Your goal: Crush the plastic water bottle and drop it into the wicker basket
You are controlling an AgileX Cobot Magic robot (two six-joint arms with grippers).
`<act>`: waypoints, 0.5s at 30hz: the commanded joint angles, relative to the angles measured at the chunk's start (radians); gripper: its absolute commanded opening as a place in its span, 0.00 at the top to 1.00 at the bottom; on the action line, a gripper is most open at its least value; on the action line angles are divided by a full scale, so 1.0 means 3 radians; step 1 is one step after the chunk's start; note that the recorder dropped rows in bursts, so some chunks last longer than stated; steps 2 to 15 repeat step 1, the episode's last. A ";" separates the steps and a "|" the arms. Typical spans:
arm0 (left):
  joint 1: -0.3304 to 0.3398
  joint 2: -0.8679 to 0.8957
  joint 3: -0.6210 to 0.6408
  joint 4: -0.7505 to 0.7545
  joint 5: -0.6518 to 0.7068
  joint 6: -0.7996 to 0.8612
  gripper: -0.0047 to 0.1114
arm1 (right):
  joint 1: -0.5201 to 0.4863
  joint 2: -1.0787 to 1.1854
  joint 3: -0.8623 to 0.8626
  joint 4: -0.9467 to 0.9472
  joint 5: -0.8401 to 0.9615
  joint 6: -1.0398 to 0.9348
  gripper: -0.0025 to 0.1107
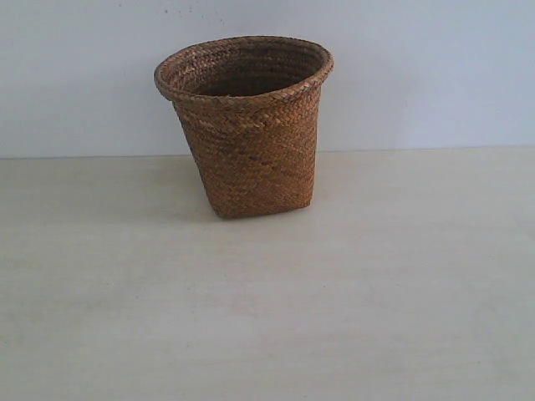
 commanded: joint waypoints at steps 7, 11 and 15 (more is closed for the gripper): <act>0.0012 -0.0011 0.0012 0.0004 -0.0015 0.0012 0.92 | 0.0000 -0.0016 0.0014 -0.0024 -0.0011 -0.0009 0.98; 0.0012 -0.0011 0.0012 0.0004 -0.0015 0.0012 0.92 | 0.0000 -0.0016 0.0014 -0.0024 -0.0011 -0.0009 0.98; 0.0012 -0.0011 0.0012 0.0004 -0.0015 0.0012 0.92 | 0.0000 -0.0016 0.0014 -0.0024 -0.0011 -0.0009 0.98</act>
